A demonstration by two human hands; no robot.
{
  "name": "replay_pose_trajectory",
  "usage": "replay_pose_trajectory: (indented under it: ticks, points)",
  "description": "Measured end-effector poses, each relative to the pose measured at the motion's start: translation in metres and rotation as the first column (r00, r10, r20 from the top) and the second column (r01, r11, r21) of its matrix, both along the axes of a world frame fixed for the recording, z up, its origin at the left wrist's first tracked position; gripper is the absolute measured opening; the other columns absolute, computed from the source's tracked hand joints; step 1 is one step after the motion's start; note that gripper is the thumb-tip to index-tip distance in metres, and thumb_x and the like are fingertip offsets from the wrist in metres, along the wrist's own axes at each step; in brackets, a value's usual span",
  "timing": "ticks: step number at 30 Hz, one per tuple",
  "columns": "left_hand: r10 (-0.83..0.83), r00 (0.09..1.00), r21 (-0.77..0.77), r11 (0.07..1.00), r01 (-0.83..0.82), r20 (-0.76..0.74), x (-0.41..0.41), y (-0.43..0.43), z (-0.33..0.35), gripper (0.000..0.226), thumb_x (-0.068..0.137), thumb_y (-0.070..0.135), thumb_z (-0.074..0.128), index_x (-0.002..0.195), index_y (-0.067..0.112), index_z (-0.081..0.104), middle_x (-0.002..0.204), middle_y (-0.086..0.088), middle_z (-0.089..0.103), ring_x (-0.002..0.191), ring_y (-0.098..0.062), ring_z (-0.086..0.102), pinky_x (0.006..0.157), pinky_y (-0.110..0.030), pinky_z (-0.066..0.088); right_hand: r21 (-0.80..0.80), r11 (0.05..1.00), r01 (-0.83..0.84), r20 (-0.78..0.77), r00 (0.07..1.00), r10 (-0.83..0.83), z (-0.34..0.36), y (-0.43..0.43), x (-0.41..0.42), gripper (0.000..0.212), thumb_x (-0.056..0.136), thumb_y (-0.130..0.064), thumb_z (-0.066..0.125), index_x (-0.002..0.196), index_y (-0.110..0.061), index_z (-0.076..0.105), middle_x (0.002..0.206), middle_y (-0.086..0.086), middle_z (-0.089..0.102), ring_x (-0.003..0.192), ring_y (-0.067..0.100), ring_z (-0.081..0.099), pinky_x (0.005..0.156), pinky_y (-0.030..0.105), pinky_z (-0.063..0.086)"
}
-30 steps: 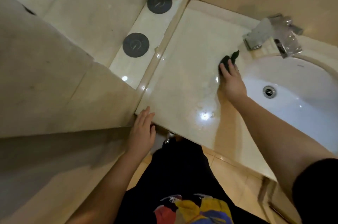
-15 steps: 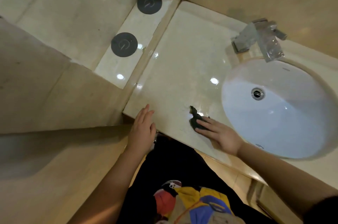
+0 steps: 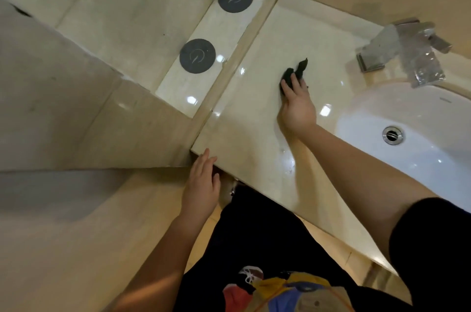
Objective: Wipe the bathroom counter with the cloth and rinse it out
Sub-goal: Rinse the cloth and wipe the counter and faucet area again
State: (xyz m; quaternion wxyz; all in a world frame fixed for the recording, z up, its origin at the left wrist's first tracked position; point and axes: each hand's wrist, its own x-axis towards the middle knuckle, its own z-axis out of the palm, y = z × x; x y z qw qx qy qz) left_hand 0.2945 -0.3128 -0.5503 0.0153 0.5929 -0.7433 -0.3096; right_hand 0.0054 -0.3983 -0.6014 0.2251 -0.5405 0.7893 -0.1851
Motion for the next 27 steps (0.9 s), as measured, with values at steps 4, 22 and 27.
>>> replay_pose_trajectory:
  ticks: [4, 22, 27]
  points:
    - [0.072, 0.997, -0.007, 0.997, -0.071, 0.040, 0.009, -0.008, 0.005, 0.042, 0.098, 0.016, 0.045, 0.140, 0.016, 0.040, 0.157, 0.002, 0.021, 0.143, -0.015, 0.021, 0.112, -0.026, 0.021, 0.031, 0.948, -0.316, 0.039, 0.948, 0.315, 0.004, -0.037, 0.072, 0.055, 0.095, -0.006, 0.039, 0.148, -0.019, 0.033, 0.160, 0.005, 0.012, 0.147, 0.026, 0.005, 0.119, 0.041, 0.015]
    - [-0.065, 0.998, -0.047, 0.997, 0.064, -0.015, -0.039, -0.039, -0.004, 0.041, 0.096, 0.012, 0.047, 0.136, 0.009, 0.045, 0.155, -0.004, 0.028, 0.140, -0.021, 0.028, 0.115, -0.038, 0.029, -0.176, 0.937, -0.302, -0.137, 0.950, 0.281, -0.012, 0.024, -0.041, 0.045, 0.088, -0.004, 0.041, 0.130, -0.009, 0.057, 0.143, 0.019, 0.045, 0.130, 0.042, 0.043, 0.108, 0.051, 0.035]
    - [-0.164, 0.986, -0.072, 0.984, 0.163, -0.012, -0.095, -0.076, -0.016, 0.043, 0.097, 0.014, 0.045, 0.140, 0.011, 0.042, 0.157, -0.002, 0.023, 0.143, -0.019, 0.022, 0.116, -0.035, 0.024, -0.024, 0.968, 0.251, -0.079, 0.964, -0.252, -0.002, 0.004, -0.104, 0.058, 0.089, -0.004, 0.043, 0.146, -0.015, 0.037, 0.158, 0.009, 0.019, 0.144, 0.033, 0.016, 0.117, 0.041, 0.021]
